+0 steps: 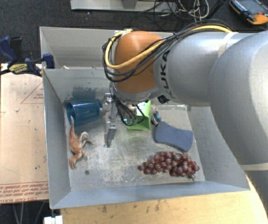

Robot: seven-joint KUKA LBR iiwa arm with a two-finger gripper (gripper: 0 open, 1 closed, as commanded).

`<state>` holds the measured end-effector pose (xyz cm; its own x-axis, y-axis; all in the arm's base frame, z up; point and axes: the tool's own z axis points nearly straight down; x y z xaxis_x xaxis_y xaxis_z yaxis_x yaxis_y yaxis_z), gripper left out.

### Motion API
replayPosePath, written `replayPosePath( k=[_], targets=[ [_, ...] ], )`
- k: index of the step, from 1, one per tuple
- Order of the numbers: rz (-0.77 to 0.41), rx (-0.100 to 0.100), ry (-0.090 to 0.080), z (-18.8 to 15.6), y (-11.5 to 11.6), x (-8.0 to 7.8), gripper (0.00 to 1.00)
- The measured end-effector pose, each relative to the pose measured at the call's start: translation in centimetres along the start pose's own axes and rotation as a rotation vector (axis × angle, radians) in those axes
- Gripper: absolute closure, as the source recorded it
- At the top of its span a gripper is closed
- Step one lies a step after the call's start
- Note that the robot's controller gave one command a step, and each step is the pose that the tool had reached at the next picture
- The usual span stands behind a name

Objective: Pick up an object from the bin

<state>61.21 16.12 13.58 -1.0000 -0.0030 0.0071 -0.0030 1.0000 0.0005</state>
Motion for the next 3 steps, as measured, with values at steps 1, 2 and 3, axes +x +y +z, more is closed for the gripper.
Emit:
replayPosePath(
  k=[1,2,3],
  targets=[
    [0.002,-0.001,-0.008,-0.4,0.0,-0.2,0.0],
    [0.057,-0.003,-0.011,0.5,-0.8,0.1,0.0],
    [0.055,-0.001,-0.009,1.1,-3.4,-1.5,0.0]
  ],
)
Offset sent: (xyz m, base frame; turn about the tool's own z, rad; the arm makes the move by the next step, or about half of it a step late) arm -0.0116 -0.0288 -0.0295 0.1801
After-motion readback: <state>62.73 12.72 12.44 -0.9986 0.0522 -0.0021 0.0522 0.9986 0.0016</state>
